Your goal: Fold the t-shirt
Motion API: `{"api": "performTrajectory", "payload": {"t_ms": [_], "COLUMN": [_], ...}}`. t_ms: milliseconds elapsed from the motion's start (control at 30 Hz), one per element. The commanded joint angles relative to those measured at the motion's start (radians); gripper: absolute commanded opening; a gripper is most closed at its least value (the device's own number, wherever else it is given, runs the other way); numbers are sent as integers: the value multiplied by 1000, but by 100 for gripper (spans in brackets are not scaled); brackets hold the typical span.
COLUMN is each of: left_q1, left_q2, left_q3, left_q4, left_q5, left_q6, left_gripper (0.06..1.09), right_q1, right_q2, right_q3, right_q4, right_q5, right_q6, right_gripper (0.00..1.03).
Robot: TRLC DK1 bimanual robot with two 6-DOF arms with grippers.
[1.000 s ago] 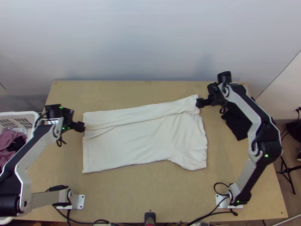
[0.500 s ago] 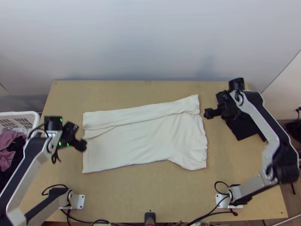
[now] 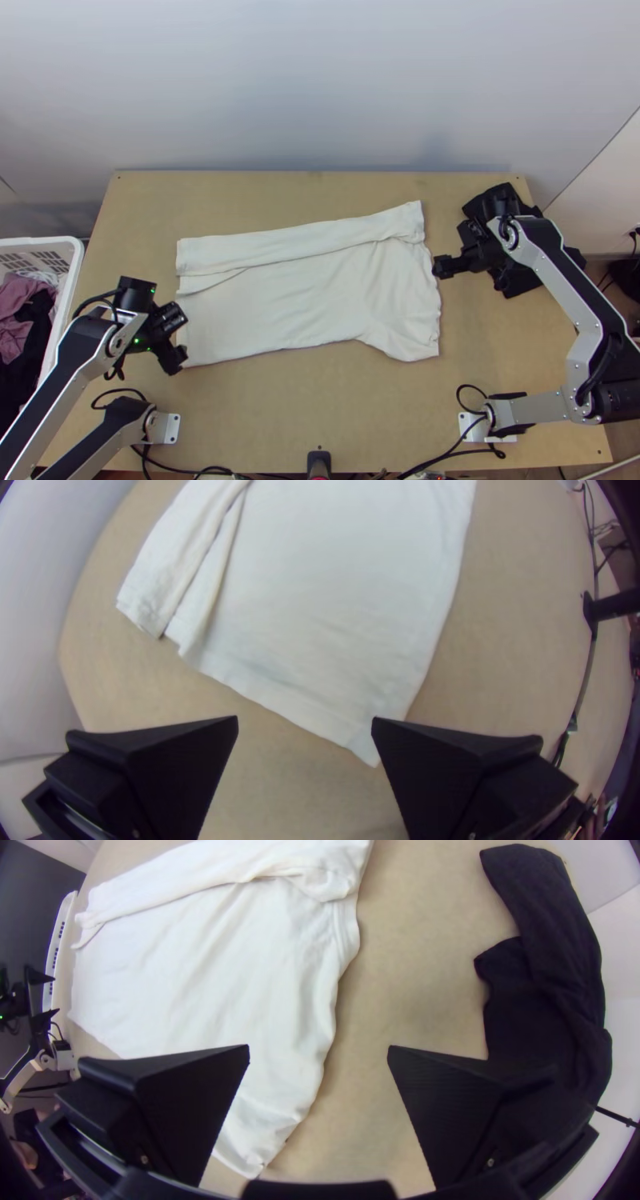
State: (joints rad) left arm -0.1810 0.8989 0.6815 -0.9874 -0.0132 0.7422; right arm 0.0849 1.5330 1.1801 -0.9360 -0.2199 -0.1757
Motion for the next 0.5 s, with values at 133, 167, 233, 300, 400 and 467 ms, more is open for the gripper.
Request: {"api": "performTrajectory", "payload": {"t_ms": [133,167,233,300,400,467], "left_q1": [-112,-129,-153,-169,-184,-184], "left_q2": [3,3,9,21,32,34], "left_q3": [-37,-43,-51,-53,-73,-88], "left_q4": [-74,-74,-74,-73,-59,-57], "left_q5": [-21,-22,-28,-30,-31,-31], "left_q6": [100,100,102,105,109,117], "left_gripper": [103,103,103,103,103,103], "right_q1": [12,10,7,6,10,16], "right_q2": [-7,-10,-14,-17,-27,-28], "right_q3": [-73,-83,-106,-129,-163,-175], "right_q4": [-3,-3,-6,-6,-9,-9], "right_q5": [-13,-13,-13,-13,-13,-15], "right_q6": [38,41,48,54,56,64], "right_gripper": [92,92,92,92,92,92]}}
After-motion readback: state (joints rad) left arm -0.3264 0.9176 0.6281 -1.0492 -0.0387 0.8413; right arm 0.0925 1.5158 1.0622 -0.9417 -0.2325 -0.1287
